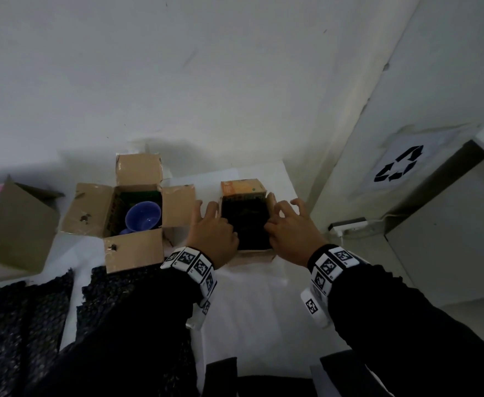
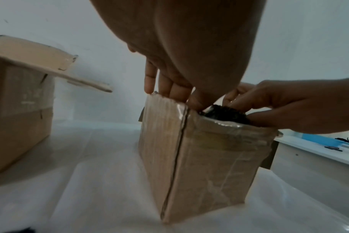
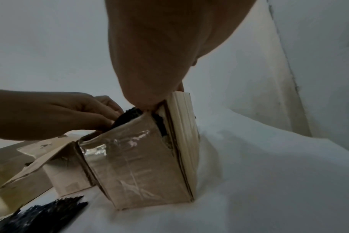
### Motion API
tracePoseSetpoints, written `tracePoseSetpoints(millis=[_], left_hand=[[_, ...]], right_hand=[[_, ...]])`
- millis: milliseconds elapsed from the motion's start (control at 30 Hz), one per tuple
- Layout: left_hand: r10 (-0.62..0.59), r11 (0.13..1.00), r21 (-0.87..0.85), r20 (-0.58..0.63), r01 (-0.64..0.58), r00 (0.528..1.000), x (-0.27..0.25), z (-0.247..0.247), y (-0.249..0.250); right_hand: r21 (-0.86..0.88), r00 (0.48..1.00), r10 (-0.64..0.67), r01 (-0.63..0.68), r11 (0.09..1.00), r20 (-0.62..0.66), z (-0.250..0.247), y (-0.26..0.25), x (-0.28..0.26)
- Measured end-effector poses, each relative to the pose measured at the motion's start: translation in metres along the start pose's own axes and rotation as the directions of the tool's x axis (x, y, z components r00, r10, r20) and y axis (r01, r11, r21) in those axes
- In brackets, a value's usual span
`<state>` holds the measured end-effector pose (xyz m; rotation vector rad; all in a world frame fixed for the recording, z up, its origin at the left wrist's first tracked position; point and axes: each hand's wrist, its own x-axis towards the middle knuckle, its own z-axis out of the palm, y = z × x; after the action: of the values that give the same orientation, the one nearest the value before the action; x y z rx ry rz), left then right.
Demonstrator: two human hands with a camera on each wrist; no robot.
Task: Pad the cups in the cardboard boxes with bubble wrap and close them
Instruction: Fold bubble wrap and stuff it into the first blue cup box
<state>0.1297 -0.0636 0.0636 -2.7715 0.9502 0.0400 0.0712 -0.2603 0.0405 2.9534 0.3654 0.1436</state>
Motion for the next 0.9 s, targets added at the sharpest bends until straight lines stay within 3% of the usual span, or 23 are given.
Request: tracePoseSetpoints(millis=[67, 133, 233, 333, 500, 800, 900], left_hand=[[0.031, 1.0, 0.0, 0.001, -0.031, 1.0, -0.005, 0.005, -0.001], [0.05, 0.998, 0.026, -0.012, -0.05, 0.999, -0.011, 0.009, -0.003], [0.087, 0.993, -0.057, -0.207, -0.1, 0.974, -0.02, 0.016, 0.0], [0.176, 0.96, -0.151, -0.337, -0.237, 0.925, -0.031, 0.029, 0.006], [0.254, 0.951, -0.104, -0.281, -0.292, 0.925, -0.039, 0.033, 0.002], [0.176, 0.969, -0.125, -0.259, -0.214, 0.95, -0.045, 0.034, 0.011], [0.148, 0.971, -0.15, -0.231, -0.185, 0.962, -0.046, 0.035, 0.013]], right_hand=[[-0.016, 0.999, -0.026, 0.027, 1.0, 0.031, -0.002, -0.002, 0.001], [0.029, 1.0, -0.023, 0.023, 0.999, -0.016, -0.004, -0.006, -0.001], [0.209, 0.983, 0.031, 0.008, 0.978, -0.181, -0.002, -0.015, -0.015], [0.29, 0.982, -0.02, 0.075, 0.954, -0.187, 0.007, -0.027, -0.033], [0.238, 0.989, 0.007, 0.028, 0.971, -0.145, 0.016, -0.034, -0.038], [0.177, 0.994, 0.049, -0.031, 0.984, -0.1, 0.01, -0.045, -0.04], [0.175, 0.994, 0.013, 0.006, 0.985, -0.107, 0.01, -0.047, -0.041]])
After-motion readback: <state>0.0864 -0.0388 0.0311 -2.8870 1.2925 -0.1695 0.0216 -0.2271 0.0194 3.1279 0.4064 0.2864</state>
